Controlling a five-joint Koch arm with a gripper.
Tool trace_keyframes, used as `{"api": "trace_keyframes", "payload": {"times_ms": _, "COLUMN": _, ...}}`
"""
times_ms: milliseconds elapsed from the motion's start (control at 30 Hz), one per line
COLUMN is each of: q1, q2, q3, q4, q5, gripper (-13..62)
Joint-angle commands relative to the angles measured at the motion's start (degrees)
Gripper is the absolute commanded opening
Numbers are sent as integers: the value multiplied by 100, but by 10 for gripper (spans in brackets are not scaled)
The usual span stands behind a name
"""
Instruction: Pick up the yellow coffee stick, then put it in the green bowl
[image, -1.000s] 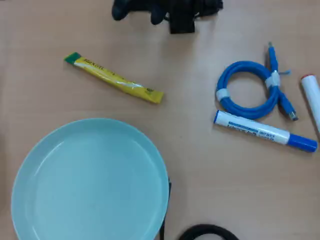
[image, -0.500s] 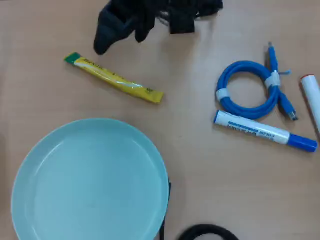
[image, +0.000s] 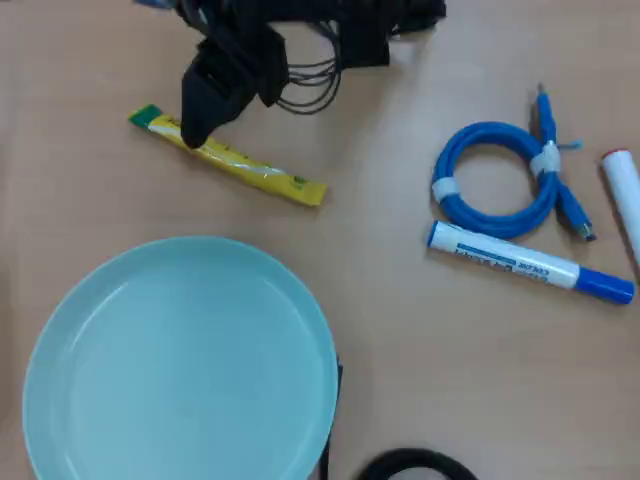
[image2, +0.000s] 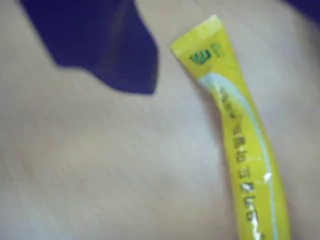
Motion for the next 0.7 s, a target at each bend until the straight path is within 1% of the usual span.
{"api": "trace_keyframes", "payload": {"times_ms": 0, "q1": 62, "q2": -202, "q3": -343, "q4": -9, "q5": -53, "gripper": 577}}
{"api": "trace_keyframes", "payload": {"times_ms": 200, "q1": 141, "q2": -765, "q3": -158, "q4": -9, "q5": -62, "gripper": 576}}
{"api": "trace_keyframes", "payload": {"times_ms": 667, "q1": 255, "q2": -1116, "q3": 237, "q4": -185, "q5": -290, "gripper": 576}}
